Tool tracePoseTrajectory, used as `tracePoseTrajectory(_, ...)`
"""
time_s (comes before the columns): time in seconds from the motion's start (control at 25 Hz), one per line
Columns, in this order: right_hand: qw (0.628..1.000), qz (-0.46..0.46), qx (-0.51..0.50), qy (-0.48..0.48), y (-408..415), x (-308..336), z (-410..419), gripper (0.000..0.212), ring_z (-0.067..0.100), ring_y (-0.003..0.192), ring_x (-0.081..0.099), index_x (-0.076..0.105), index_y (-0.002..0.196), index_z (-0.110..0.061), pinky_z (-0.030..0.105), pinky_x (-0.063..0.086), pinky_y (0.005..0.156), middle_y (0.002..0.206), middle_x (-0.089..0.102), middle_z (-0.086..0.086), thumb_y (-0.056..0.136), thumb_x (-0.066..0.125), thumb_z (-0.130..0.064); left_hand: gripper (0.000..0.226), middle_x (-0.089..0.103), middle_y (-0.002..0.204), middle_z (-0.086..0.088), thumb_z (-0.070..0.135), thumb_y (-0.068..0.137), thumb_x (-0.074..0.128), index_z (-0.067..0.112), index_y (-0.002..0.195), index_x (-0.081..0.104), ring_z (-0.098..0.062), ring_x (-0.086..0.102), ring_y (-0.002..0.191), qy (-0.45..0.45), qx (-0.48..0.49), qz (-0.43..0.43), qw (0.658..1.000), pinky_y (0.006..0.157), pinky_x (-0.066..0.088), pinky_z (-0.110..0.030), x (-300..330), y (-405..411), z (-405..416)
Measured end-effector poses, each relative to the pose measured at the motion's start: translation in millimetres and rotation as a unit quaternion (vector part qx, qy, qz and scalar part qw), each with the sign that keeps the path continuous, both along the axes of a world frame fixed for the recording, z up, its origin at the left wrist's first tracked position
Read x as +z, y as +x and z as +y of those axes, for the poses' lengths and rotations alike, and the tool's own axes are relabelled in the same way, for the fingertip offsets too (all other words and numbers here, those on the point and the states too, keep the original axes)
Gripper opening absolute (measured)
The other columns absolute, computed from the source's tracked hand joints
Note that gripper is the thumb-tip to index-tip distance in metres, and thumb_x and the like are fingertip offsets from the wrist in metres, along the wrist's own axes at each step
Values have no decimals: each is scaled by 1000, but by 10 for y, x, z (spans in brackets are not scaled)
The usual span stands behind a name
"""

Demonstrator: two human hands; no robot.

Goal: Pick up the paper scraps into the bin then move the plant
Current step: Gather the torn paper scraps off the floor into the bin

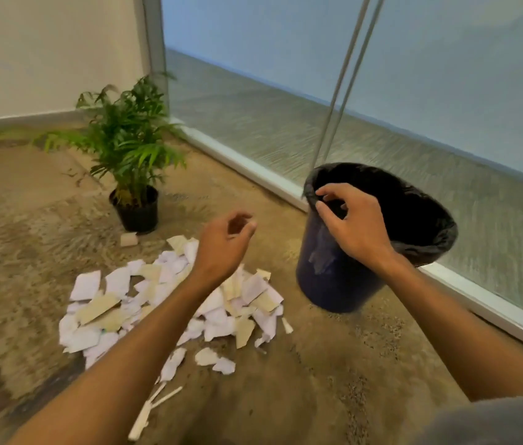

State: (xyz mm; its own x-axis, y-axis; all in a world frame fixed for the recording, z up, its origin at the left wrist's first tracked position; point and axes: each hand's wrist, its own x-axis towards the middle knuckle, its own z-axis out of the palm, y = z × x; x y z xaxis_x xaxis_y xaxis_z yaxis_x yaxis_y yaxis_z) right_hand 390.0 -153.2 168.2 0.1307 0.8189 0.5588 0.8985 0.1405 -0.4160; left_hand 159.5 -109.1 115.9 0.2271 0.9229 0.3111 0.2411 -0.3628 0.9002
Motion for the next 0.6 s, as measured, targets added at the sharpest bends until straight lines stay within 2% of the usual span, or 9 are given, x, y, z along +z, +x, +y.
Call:
tracePoseTrajectory(0.16,996,-6,85,-38,-602,-359,245,21,6,92,64,70,107,-21,33,52,83,104,70,-6,88,64,-27,9,72,89,3,23,90,64,19,94,72,-10,67,80,-69,111,93,987,73,53,-26,-630,-1130,-87)
tracePoseTrajectory(0.24,990,-10,117,-76,-859,-587,348,18,7,92,64,71,106,-18,35,53,80,105,71,-3,89,64,-22,8,72,87,4,22,90,64,20,89,72,-8,67,77,-95,174,115,974,70,51,-26,-899,-1529,-169)
tracePoseTrajectory(0.32,981,-16,150,-126,-1096,-830,454,19,6,92,63,70,107,-19,33,53,79,106,71,-5,91,63,-25,8,72,85,4,23,90,63,21,87,71,-5,64,75,-115,219,138,959,65,49,-26,-1184,-1801,-251)
tracePoseTrajectory(0.44,964,-38,186,-189,-1357,-1165,597,21,7,94,62,70,110,-21,34,52,82,108,70,-5,91,64,-30,12,71,85,3,28,90,62,20,91,71,-8,61,72,-130,229,219,939,60,45,-25,-1509,-1941,-201)
tracePoseTrajectory(0.6,948,-70,192,-246,-1567,-1547,793,26,10,101,62,67,114,-23,35,49,88,115,68,-6,91,64,-34,28,69,99,-3,31,90,61,13,110,68,-18,62,85,-117,198,245,942,71,48,-31,-1695,-1802,78)
